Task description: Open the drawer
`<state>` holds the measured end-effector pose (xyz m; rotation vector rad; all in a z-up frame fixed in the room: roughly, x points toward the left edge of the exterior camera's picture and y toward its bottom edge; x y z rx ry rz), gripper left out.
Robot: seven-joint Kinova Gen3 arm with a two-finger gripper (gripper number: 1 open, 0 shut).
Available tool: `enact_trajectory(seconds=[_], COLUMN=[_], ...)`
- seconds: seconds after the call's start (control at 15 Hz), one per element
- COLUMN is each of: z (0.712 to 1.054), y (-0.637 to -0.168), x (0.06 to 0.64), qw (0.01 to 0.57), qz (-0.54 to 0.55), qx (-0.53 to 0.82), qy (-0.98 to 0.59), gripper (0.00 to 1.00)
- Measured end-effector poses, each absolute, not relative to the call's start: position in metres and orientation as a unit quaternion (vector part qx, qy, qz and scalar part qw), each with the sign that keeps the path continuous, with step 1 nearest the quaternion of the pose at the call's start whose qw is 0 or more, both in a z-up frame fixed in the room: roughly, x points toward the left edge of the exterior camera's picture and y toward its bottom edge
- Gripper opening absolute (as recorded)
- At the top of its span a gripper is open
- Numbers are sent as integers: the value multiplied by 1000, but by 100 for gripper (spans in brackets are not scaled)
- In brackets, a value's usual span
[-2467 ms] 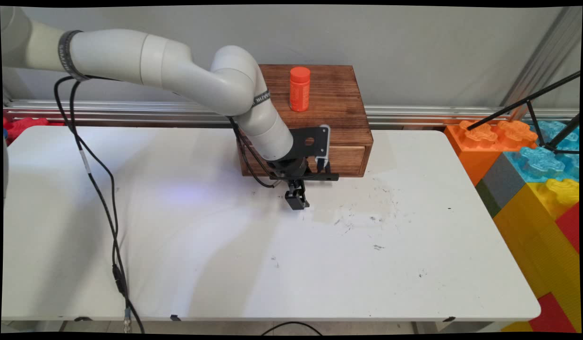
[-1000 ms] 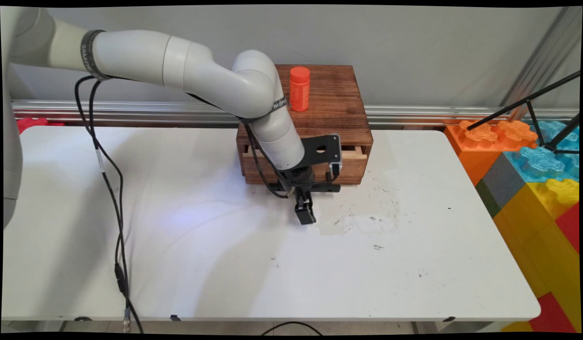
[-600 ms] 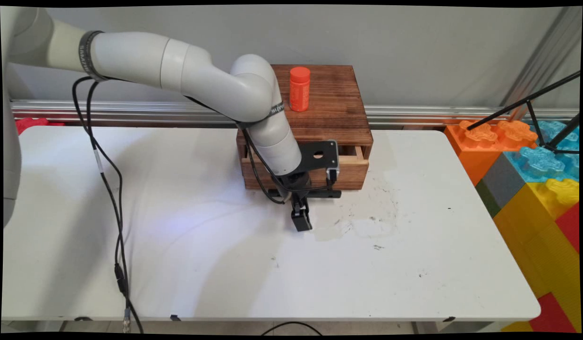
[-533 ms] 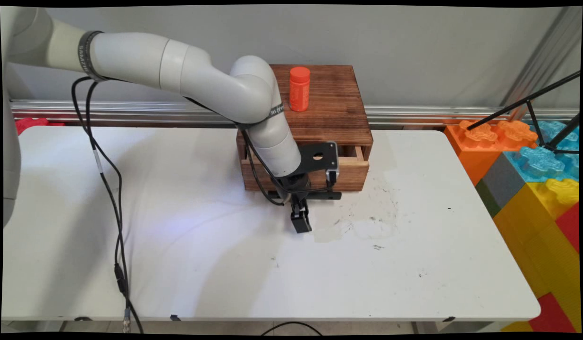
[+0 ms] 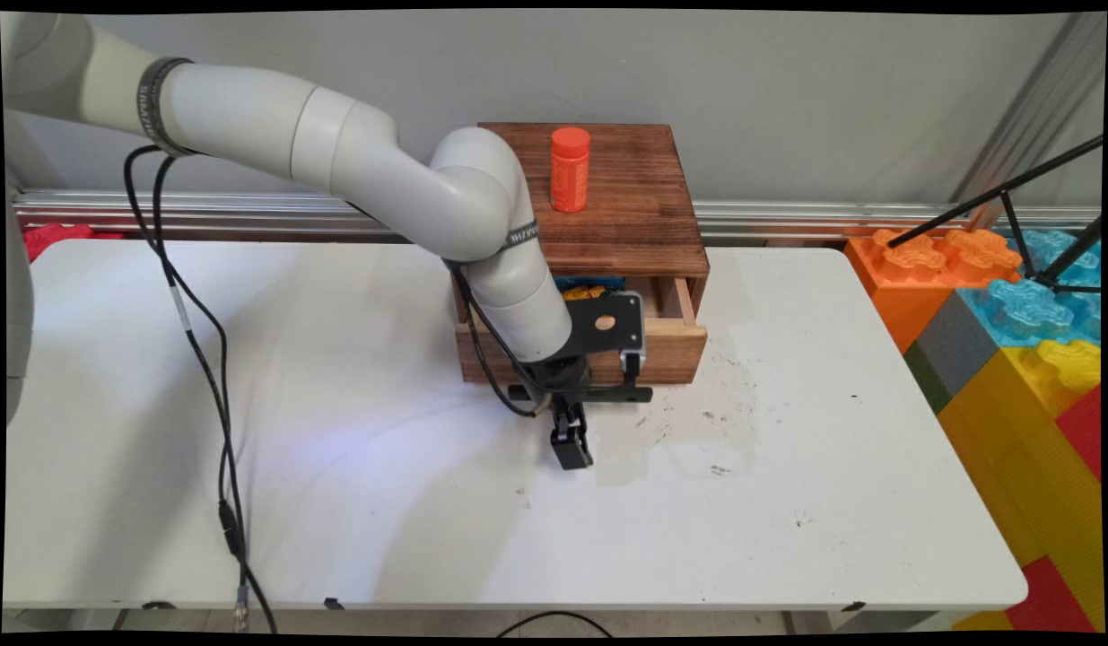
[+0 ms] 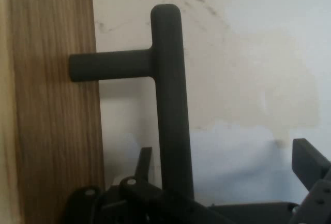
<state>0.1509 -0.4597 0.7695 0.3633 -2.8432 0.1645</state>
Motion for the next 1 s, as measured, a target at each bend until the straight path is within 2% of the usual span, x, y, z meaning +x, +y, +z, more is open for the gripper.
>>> enact_trajectory(seconds=[1.0], z=[786], y=[-406], x=[136], qw=[144], qz=[54], qx=[103], qy=[-983], gripper=[100])
